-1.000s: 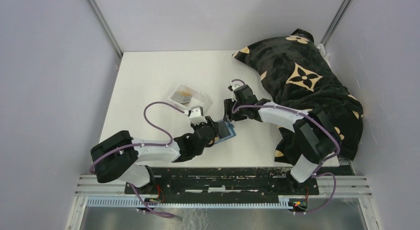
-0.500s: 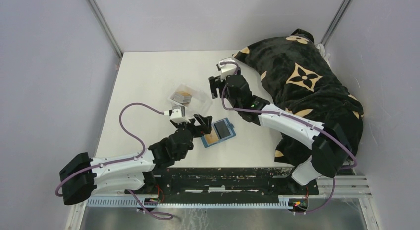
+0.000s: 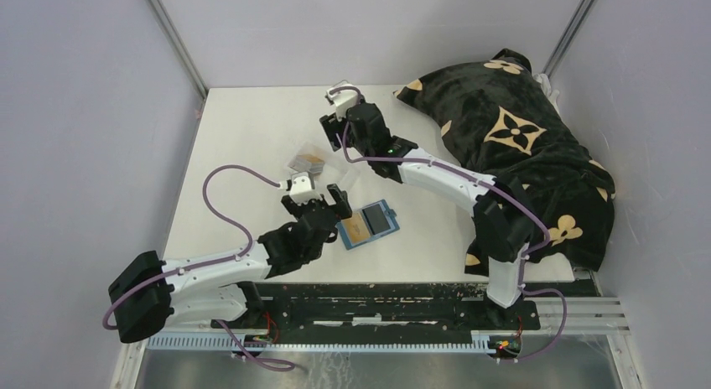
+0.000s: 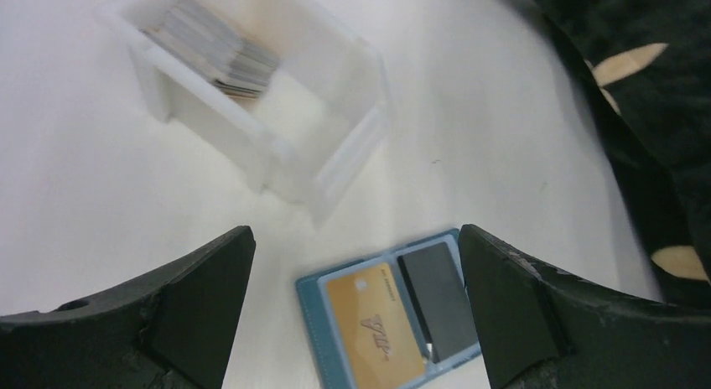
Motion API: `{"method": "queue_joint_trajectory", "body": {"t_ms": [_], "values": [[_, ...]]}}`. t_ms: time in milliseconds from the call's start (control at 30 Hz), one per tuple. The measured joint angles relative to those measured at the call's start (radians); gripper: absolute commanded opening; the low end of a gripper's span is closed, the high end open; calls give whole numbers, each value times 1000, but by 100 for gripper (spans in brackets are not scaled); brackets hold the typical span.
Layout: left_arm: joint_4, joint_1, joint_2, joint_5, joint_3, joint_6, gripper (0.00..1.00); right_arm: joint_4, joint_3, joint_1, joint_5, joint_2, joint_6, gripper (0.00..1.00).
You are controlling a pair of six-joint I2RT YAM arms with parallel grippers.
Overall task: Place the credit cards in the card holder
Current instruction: Pick up the credit card from the storage box.
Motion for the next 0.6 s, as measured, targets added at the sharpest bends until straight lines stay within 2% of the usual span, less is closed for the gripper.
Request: {"method": "queue_joint_trajectory", "body": {"t_ms": [133,367,600], "values": [[-62,85,28,16,2,-79,93,-128,160,-11,-104,107,-7,63],[-69,279,7,88,-64,-222,90,-306,339,-26,-245,209,-5,60],[-61,447,-19,151,-140,-360,81,-456,527,-30,-414,311,6,59]]}}
